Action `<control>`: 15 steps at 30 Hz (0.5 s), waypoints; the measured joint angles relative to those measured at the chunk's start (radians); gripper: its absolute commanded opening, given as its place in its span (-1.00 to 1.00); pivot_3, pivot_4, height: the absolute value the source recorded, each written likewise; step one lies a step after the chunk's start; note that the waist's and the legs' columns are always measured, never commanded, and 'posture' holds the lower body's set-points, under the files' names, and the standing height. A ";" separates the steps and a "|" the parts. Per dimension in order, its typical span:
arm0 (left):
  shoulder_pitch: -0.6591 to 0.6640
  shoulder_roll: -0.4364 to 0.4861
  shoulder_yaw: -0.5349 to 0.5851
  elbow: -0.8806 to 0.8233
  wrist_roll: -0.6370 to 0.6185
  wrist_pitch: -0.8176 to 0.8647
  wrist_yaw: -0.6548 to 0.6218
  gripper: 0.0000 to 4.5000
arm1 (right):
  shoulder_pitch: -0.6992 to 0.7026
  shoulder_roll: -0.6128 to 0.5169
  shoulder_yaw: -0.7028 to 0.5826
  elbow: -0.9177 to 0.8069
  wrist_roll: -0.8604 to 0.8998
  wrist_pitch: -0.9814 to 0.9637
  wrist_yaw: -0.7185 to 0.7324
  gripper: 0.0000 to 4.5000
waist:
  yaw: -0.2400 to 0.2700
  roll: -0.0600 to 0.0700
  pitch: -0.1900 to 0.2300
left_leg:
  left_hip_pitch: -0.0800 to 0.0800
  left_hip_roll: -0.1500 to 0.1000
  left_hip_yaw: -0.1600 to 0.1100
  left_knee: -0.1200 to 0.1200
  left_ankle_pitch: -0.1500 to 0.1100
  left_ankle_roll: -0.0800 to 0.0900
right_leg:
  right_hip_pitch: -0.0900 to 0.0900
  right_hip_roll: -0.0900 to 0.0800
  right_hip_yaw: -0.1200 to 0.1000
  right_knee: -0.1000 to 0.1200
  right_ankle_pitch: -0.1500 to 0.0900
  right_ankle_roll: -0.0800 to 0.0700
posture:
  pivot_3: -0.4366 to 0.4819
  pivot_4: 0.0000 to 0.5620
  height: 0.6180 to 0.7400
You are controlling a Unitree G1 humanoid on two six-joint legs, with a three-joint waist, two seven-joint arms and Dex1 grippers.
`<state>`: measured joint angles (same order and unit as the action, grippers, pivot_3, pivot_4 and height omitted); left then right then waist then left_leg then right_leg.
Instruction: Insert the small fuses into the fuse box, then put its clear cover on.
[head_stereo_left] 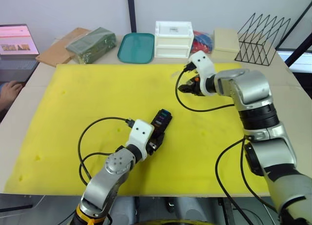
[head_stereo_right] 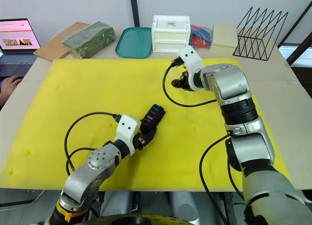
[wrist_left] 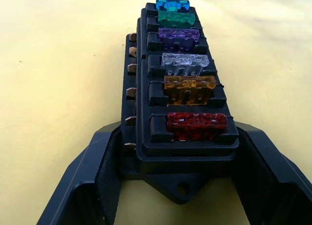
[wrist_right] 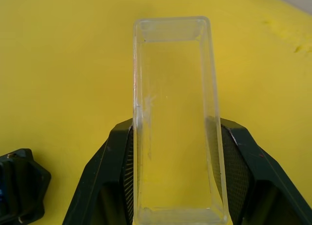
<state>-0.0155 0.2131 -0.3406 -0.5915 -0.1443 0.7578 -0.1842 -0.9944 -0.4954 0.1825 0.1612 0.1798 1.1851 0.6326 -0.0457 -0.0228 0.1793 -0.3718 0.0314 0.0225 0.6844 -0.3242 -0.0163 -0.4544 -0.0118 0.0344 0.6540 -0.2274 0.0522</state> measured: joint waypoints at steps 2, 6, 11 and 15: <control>-0.019 0.050 0.009 -0.001 -0.016 0.000 -0.048 0.23 | 0.005 -0.001 0.000 -0.014 0.001 0.000 0.001 -0.16 | 0.000 0.000 0.000 | 0.000 0.000 0.000 0.000 0.000 0.000 | 0.000 0.001 0.000 0.000 0.000 0.000 | -0.05 -0.47 1.00; -0.063 0.171 0.058 0.023 -0.093 -0.025 -0.228 0.23 | 0.046 -0.044 -0.001 -0.131 0.040 0.030 0.034 -0.16 | 0.002 0.000 0.000 | -0.001 0.000 0.000 0.000 0.000 0.000 | -0.001 0.000 -0.001 0.000 0.000 0.000 | -0.05 -0.47 1.00; -0.135 0.372 0.084 0.156 -0.168 -0.214 -0.590 0.23 | 0.097 -0.139 -0.002 -0.331 0.140 0.084 0.124 -0.16 | 0.004 0.000 0.000 | -0.002 0.000 0.000 0.000 0.000 0.000 | -0.001 0.000 -0.003 -0.002 0.000 0.000 | -0.05 -0.47 1.00; -0.279 0.427 0.058 0.408 -0.172 -0.432 -0.886 0.23 | 0.151 -0.231 -0.004 -0.495 0.238 0.105 0.211 -0.16 | 0.012 0.000 0.001 | -0.003 -0.001 0.001 0.000 0.000 0.000 | 0.000 0.001 -0.006 -0.005 0.000 0.000 | -0.05 -0.47 1.00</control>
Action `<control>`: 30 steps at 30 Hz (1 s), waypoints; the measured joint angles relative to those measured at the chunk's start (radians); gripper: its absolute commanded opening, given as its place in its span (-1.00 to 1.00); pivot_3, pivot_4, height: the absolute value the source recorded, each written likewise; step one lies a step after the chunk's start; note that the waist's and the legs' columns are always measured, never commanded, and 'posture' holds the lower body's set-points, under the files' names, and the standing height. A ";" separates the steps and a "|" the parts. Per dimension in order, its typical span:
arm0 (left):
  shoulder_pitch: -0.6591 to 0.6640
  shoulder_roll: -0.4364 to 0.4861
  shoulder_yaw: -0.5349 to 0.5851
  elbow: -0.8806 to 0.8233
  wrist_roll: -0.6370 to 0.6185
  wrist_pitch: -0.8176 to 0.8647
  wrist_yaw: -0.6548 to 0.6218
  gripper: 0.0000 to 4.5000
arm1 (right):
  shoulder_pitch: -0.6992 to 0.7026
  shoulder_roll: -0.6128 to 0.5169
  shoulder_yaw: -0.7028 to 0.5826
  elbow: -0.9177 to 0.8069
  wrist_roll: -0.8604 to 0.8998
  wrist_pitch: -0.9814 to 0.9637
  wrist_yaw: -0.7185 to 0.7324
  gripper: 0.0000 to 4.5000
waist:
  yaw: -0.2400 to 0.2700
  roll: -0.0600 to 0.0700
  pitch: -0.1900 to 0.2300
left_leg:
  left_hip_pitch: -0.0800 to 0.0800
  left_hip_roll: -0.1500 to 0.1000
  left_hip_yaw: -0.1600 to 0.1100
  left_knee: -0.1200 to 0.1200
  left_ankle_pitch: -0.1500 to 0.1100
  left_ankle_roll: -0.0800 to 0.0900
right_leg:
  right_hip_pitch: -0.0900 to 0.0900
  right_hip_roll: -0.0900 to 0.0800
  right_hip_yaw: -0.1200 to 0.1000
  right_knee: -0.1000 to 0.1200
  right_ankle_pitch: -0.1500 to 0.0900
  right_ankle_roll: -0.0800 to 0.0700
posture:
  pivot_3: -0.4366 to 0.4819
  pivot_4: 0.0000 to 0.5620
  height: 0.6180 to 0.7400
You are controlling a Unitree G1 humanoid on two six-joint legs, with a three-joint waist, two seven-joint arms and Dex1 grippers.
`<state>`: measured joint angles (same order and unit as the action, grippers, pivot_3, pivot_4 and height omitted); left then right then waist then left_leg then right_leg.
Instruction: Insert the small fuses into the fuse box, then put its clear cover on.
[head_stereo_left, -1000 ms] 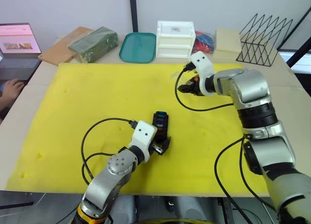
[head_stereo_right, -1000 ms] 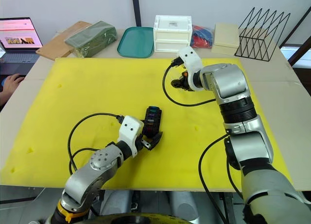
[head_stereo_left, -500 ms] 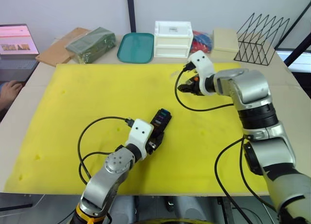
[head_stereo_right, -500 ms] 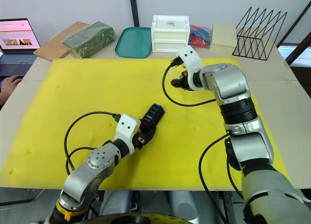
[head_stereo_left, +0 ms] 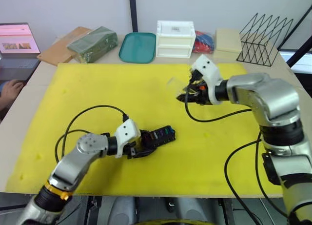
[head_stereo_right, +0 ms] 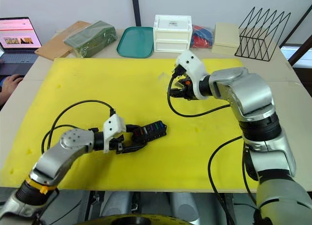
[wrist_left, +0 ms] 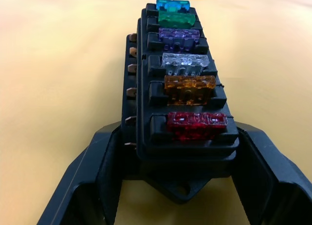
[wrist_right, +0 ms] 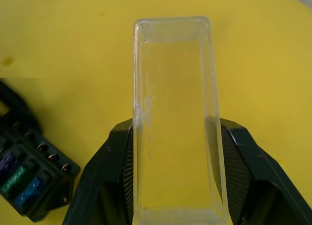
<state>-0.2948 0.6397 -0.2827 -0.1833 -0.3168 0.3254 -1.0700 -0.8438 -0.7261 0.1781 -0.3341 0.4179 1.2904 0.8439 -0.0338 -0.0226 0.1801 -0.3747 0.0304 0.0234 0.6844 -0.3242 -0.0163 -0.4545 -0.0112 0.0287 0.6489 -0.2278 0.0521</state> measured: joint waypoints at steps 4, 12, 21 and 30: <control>-0.142 -0.027 -0.028 0.245 0.039 -0.170 -0.169 0.23 | 0.023 -0.040 0.000 -0.101 0.067 0.004 0.039 -0.16 | -0.002 0.000 0.000 | 0.000 0.000 0.000 0.000 0.000 0.000 | 0.001 0.000 0.000 -0.001 0.000 0.000 | -0.05 -0.47 1.00; -0.265 -0.097 -0.062 0.489 0.101 -0.394 -0.305 0.23 | 0.024 -0.016 0.002 -0.151 0.114 0.025 -0.014 -0.16 | -0.001 0.000 0.000 | 0.001 0.000 -0.001 0.000 0.000 0.000 | 0.002 0.000 0.000 0.000 0.000 0.000 | -0.05 -0.47 1.00; -0.215 -0.083 -0.034 0.412 0.120 -0.339 -0.244 0.90 | 0.037 -0.008 0.012 -0.179 0.148 0.030 -0.045 -0.16 | -0.006 0.000 0.000 | 0.002 0.001 -0.001 0.000 0.000 0.000 | 0.003 0.000 0.000 0.001 0.000 0.000 | -0.05 -0.47 1.00; -0.182 -0.093 -0.007 0.365 0.092 -0.253 -0.227 0.48 | 0.037 -0.025 0.046 -0.182 0.166 0.012 -0.031 -0.16 | -0.007 0.000 0.000 | 0.002 0.001 -0.001 0.000 0.000 0.000 | 0.003 0.000 -0.001 0.000 0.000 0.000 | -0.05 -0.47 1.00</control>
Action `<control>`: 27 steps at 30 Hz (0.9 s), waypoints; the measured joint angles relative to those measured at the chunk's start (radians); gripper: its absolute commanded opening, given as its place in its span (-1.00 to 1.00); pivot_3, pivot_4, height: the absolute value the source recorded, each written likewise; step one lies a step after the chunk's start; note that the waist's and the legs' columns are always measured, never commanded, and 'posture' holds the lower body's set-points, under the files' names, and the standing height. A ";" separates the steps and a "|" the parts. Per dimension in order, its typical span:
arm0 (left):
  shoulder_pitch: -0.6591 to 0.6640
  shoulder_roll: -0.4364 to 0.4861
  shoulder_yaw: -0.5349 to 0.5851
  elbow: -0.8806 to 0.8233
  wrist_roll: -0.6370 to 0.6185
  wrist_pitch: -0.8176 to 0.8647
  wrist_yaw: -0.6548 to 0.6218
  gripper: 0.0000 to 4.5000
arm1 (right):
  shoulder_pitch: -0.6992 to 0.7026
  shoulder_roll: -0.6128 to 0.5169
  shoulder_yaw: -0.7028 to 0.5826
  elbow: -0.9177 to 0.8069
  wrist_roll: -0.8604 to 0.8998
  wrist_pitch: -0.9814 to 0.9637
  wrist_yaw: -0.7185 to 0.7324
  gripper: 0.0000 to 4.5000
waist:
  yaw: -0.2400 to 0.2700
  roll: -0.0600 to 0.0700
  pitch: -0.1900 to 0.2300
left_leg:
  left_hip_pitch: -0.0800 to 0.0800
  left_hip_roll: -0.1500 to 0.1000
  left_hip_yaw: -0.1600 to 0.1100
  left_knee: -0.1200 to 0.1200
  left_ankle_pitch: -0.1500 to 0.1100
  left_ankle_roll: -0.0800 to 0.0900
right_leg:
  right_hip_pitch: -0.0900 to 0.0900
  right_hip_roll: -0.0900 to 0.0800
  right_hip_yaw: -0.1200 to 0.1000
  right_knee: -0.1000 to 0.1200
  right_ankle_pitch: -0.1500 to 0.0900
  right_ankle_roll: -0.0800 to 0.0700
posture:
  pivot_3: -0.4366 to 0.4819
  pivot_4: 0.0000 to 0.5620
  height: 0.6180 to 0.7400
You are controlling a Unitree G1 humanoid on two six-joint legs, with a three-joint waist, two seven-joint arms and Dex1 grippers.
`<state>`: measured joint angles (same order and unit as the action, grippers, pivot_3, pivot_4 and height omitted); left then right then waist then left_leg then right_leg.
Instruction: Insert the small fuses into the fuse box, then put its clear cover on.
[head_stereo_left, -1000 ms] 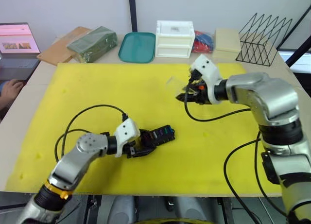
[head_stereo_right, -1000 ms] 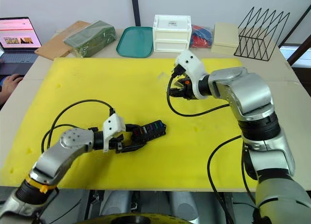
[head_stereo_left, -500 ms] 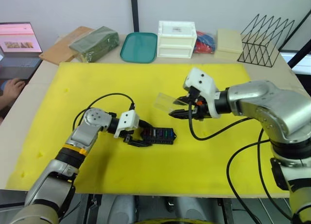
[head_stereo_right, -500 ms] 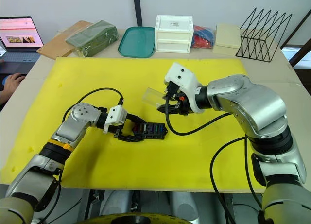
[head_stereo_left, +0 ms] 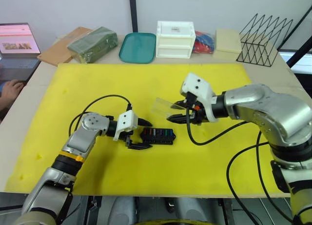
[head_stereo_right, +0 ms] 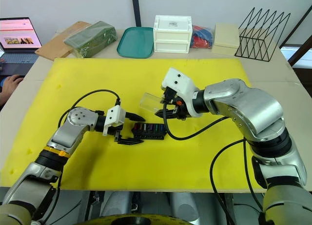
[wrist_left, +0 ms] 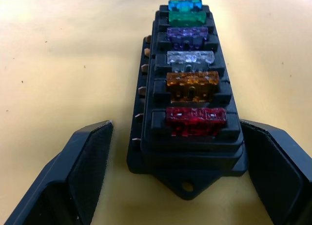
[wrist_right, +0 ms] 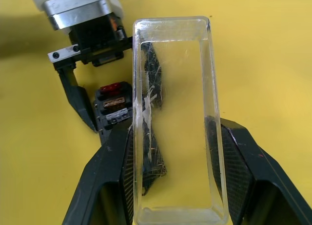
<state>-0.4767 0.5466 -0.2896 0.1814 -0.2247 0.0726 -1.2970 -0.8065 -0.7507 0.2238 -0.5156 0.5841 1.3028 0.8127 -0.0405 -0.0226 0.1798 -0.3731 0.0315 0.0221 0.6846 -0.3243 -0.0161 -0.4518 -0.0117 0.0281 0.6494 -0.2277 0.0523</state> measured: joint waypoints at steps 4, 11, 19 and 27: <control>-0.001 0.002 0.003 0.000 -0.005 0.013 -0.014 0.23 | 0.000 -0.016 0.026 -0.021 0.019 -0.002 0.022 -0.16 | -0.001 0.000 0.000 | 0.000 0.000 0.000 0.000 0.000 0.000 | 0.000 0.000 0.000 0.000 0.000 0.000 | -0.05 -0.47 1.00; -0.014 -0.016 0.002 0.045 0.008 -0.045 -0.028 0.23 | -0.006 -0.006 0.172 -0.019 0.003 -0.030 0.038 -0.16 | 0.001 0.000 0.000 | 0.000 0.000 0.000 0.000 0.000 0.000 | 0.000 0.000 0.000 0.000 0.000 0.000 | -0.05 -0.47 1.00; -0.027 -0.041 -0.004 0.086 0.048 -0.149 -0.010 0.23 | -0.053 0.017 0.289 0.034 -0.070 -0.052 0.029 -0.16 | 0.010 0.000 0.000 | 0.000 -0.001 0.000 0.001 0.000 0.000 | 0.001 -0.001 0.000 0.000 0.000 0.000 | -0.05 -0.47 1.00; -0.026 -0.048 -0.008 0.088 0.056 -0.169 0.002 0.23 | -0.070 0.027 0.324 0.052 -0.105 -0.044 0.016 -0.16 | 0.026 0.000 0.000 | 0.000 0.000 0.000 0.001 0.000 0.000 | 0.001 -0.001 0.000 0.000 0.000 0.000 | -0.05 -0.47 1.00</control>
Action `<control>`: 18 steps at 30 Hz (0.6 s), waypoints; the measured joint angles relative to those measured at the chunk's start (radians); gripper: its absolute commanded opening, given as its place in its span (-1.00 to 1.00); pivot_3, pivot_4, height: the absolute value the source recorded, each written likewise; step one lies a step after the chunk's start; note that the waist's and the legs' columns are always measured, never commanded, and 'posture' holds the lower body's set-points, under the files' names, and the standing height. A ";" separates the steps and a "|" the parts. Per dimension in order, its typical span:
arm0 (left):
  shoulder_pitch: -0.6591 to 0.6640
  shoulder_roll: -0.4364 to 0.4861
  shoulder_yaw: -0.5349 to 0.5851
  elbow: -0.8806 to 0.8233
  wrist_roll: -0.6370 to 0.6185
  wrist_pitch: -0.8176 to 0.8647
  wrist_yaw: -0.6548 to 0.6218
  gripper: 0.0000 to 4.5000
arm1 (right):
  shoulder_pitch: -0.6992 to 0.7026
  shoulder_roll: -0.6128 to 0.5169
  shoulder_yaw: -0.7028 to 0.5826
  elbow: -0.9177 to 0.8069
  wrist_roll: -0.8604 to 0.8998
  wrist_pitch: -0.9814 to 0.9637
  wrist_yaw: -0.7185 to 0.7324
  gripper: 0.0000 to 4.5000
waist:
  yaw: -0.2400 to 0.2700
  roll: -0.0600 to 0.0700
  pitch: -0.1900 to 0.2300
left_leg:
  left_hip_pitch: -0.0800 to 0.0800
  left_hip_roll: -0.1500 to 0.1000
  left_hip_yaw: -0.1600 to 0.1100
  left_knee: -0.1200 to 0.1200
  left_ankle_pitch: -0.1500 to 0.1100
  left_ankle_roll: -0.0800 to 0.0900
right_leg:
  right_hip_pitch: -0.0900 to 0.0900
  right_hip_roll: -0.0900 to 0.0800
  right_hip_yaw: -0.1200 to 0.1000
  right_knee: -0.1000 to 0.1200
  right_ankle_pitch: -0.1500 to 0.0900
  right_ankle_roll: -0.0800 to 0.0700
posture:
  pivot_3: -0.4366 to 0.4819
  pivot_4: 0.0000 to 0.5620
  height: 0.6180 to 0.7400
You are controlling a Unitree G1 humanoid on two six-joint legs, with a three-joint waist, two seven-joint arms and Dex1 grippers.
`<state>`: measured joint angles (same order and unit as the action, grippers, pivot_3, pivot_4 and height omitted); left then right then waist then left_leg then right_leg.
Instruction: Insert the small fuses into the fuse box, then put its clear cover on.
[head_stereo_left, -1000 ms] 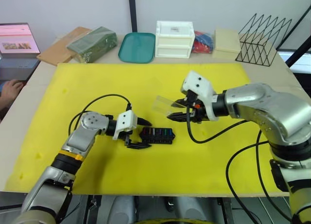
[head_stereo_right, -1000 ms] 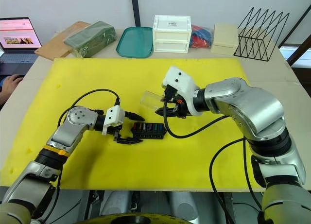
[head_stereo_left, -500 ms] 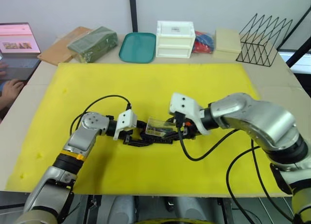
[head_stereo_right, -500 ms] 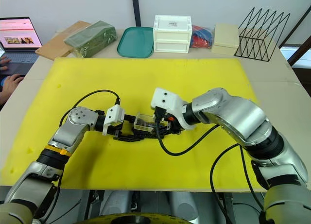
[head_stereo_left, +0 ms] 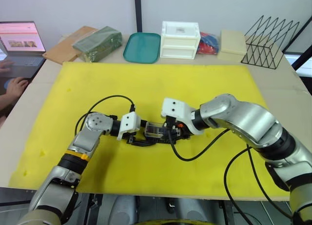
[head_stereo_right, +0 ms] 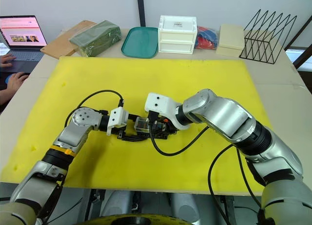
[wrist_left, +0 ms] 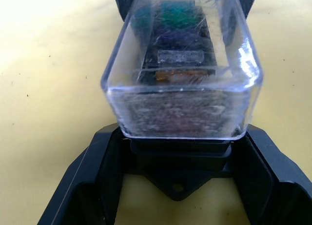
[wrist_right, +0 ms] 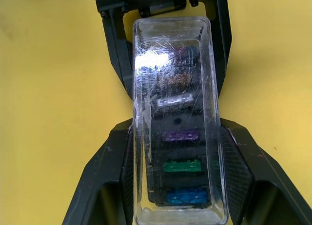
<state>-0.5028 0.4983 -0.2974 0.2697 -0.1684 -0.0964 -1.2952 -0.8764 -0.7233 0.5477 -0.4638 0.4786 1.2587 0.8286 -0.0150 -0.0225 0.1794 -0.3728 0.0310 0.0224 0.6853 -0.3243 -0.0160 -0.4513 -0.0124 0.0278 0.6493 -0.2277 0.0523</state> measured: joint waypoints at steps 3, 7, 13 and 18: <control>0.000 0.000 -0.001 0.000 0.003 -0.002 0.001 0.23 | -0.001 -0.001 0.014 0.003 -0.012 -0.003 0.000 -0.16 | 0.000 0.000 0.000 | 0.000 0.000 0.000 0.000 0.000 0.000 | 0.000 0.000 0.000 0.000 0.000 0.000 | -0.05 -0.47 1.00; 0.000 0.000 -0.001 0.002 0.004 -0.002 0.004 0.23 | -0.003 -0.005 0.037 0.001 -0.041 -0.023 0.005 -0.16 | 0.000 0.000 0.000 | 0.000 0.000 0.000 0.000 0.000 0.000 | 0.000 0.000 0.000 0.000 0.000 0.000 | -0.05 -0.47 1.00; 0.000 -0.002 -0.002 0.002 0.004 -0.001 0.005 0.23 | -0.008 -0.012 0.054 -0.008 -0.059 -0.031 0.016 -0.16 | 0.000 0.000 0.000 | 0.001 0.000 0.000 0.000 0.000 0.000 | 0.001 0.000 0.000 0.000 0.000 0.000 | -0.05 -0.47 1.00; -0.001 -0.009 -0.002 0.002 0.008 0.001 0.006 0.23 | -0.008 -0.018 0.064 -0.014 -0.076 -0.037 0.020 -0.16 | 0.001 0.000 0.000 | 0.001 0.000 0.000 0.000 0.000 0.000 | 0.001 0.000 0.000 0.000 0.000 0.000 | -0.05 -0.47 1.00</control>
<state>-0.5035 0.4896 -0.2998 0.2720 -0.1604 -0.0958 -1.2887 -0.8844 -0.7418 0.6114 -0.4778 0.4027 1.2214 0.8482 -0.0140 -0.0225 0.1790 -0.3722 0.0310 0.0223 0.6853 -0.3243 -0.0161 -0.4502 -0.0124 0.0275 0.6490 -0.2277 0.0523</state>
